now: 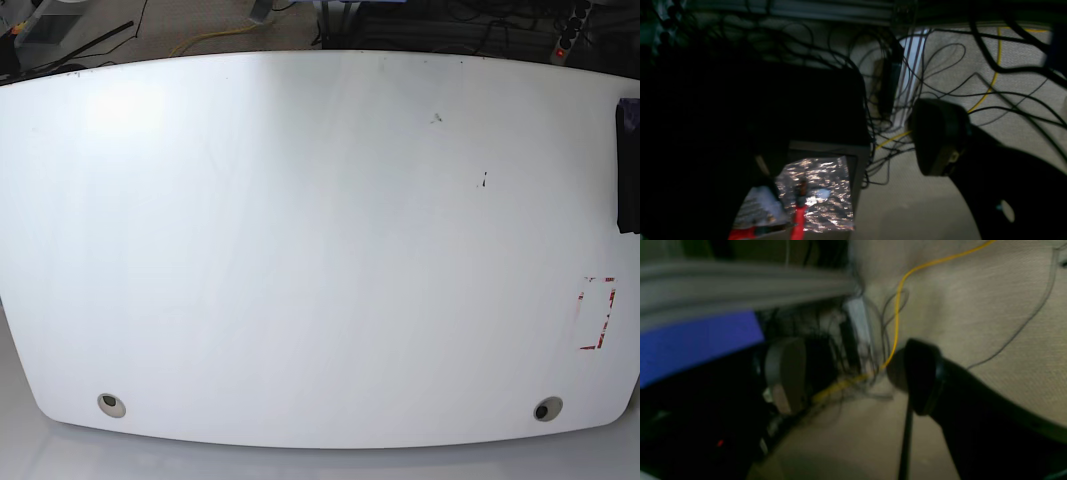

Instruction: Fold the T-shirt properly

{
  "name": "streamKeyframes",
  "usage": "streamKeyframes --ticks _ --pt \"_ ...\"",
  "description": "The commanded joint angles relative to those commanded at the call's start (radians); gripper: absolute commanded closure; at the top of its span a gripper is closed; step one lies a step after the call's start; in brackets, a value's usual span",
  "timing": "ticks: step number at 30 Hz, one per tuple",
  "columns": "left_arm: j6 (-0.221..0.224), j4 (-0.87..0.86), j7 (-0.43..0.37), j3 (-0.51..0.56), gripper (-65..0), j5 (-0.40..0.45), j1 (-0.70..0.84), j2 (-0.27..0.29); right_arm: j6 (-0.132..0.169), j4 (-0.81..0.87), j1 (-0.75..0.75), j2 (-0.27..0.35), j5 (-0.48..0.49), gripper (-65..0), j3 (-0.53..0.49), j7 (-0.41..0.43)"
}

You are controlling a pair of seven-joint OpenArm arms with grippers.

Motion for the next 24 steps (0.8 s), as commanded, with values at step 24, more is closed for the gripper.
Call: streamKeyframes --ticks 24 --pt "0.015 -0.41 0.176 0.057 -51.9 0.008 -0.443 -0.021 -0.146 -0.316 0.336 0.0 -0.083 -44.4 -0.186 -0.005"
